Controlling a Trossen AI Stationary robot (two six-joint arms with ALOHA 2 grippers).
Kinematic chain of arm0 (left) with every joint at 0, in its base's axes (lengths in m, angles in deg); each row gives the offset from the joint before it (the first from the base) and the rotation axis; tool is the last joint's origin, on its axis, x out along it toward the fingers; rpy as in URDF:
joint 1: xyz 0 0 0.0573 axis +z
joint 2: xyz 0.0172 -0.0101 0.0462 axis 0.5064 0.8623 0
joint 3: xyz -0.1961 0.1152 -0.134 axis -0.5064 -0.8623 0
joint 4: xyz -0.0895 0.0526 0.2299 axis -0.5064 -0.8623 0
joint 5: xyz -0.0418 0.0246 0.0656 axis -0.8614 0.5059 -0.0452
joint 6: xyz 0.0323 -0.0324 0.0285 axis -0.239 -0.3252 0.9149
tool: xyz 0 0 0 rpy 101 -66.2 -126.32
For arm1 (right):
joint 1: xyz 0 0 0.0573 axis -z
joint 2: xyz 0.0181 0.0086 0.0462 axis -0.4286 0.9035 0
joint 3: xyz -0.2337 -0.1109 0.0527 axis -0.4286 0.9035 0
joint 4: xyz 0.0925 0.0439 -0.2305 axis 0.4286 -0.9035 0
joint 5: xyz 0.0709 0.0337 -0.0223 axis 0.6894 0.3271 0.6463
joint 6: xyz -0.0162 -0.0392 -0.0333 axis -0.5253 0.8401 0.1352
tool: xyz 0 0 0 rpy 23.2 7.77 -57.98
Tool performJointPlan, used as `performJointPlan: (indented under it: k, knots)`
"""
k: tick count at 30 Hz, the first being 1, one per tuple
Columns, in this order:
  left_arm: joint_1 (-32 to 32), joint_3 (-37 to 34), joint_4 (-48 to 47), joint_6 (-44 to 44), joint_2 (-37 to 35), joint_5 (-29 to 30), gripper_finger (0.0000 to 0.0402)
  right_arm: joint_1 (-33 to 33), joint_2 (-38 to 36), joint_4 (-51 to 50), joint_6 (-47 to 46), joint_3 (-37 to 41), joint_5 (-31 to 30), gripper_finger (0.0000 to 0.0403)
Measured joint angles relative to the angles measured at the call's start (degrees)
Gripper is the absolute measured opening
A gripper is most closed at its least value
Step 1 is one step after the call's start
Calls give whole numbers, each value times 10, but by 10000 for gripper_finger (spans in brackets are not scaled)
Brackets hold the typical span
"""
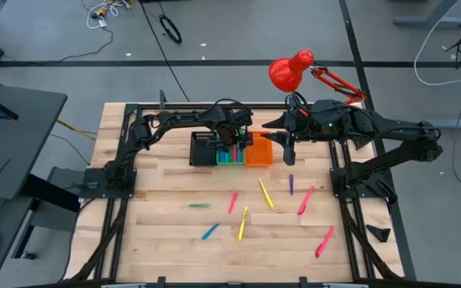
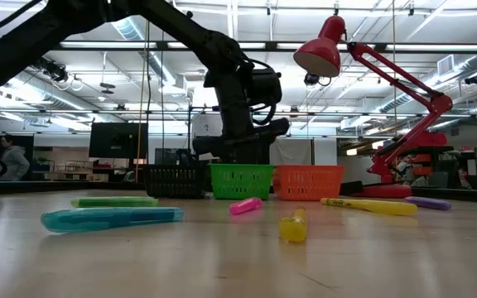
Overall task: Pick & Place Markers
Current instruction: Put the top large pink pen into the black bin
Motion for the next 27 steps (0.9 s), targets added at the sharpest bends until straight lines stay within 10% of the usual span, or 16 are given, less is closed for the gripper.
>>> performJointPlan:
  k: [12, 27]
  knots:
    - [-13, 0, 28, 120, -82, 100, 264, 0, 0, 2, 17, 0, 0, 126]
    - [-58, 0, -49, 558, -163, 95, 264, 0, 0, 1, 18, 0, -2, 126]
